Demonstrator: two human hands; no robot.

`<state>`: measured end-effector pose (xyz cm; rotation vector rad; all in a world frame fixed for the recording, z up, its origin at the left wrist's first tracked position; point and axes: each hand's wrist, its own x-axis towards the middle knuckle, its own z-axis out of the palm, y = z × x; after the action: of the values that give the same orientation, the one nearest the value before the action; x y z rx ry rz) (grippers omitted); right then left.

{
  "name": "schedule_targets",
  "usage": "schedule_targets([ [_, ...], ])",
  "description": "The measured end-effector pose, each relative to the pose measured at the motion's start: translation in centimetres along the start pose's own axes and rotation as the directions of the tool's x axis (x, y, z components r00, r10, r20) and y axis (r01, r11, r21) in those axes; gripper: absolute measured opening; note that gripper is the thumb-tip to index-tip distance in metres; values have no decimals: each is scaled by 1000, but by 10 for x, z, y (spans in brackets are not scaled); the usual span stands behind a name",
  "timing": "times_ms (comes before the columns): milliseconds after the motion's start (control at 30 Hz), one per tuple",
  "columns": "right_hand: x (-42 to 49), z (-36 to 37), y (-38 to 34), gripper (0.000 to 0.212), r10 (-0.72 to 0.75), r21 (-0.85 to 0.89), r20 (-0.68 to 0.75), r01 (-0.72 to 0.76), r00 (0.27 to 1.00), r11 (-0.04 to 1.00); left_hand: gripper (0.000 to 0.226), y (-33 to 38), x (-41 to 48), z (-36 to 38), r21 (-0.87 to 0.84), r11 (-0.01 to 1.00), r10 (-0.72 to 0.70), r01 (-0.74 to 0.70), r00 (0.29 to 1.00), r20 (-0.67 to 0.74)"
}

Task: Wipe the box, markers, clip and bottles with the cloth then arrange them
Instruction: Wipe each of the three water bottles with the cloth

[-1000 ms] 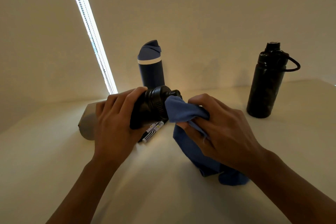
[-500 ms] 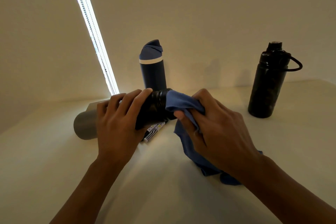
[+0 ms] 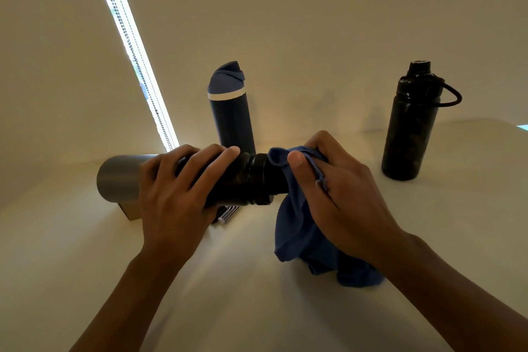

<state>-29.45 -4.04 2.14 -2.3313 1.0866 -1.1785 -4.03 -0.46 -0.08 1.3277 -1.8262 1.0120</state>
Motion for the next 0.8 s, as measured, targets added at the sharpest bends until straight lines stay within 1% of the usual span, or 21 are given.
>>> schedule_targets([
  [33, 2, -1, 3, 26, 62, 51, 56, -65, 997, 997, 69, 0, -1, 3, -4, 1000, 3, -3, 1000, -12],
  [67, 2, -3, 4, 27, 75, 92, 47, -79, 996, 993, 68, -1, -3, 3, -26, 1000, 2, -2, 1000, -8],
  [133, -1, -7, 0, 32, 51, 150, -44, -44, 998, 988, 68, -2, -4, 5, -35, 999, -18, 17, 999, -39],
  [200, -4, -11, -4, 38, 59, 232, -98, -35, 993, 972, 69, -4, -6, 7, -80, 996, -42, 37, 998, -51],
  [300, -2, -15, -4, 40, 80, 349, -142, -26, 987, 937, 67, -7, -5, 8, -169, 984, -62, 49, 996, -67],
  [367, -2, -17, -7, 38, 40, 395, -149, 22, 988, 918, 67, -7, -4, 8, -192, 979, -80, 66, 995, -67],
  [467, -7, -13, -10, 36, -70, 339, -85, 94, 994, 936, 68, -9, -5, 8, -175, 982, -82, 72, 995, -50],
  [533, -7, -10, -8, 33, -63, 250, -44, 72, 997, 966, 70, -11, -5, 7, -142, 988, -69, 62, 997, -41],
  [633, -4, -13, -3, 31, -28, 211, -92, 47, 995, 976, 75, -13, -4, 6, -105, 993, -58, 56, 998, -19],
  [700, -2, -17, -1, 28, -47, 206, -109, 69, 993, 976, 78, -12, -5, 6, -90, 995, -47, 46, 999, -3],
  [800, -4, -14, 1, 25, -108, 140, -57, 115, 992, 983, 83, -11, -5, 6, -74, 997, -33, 33, 999, -3],
])
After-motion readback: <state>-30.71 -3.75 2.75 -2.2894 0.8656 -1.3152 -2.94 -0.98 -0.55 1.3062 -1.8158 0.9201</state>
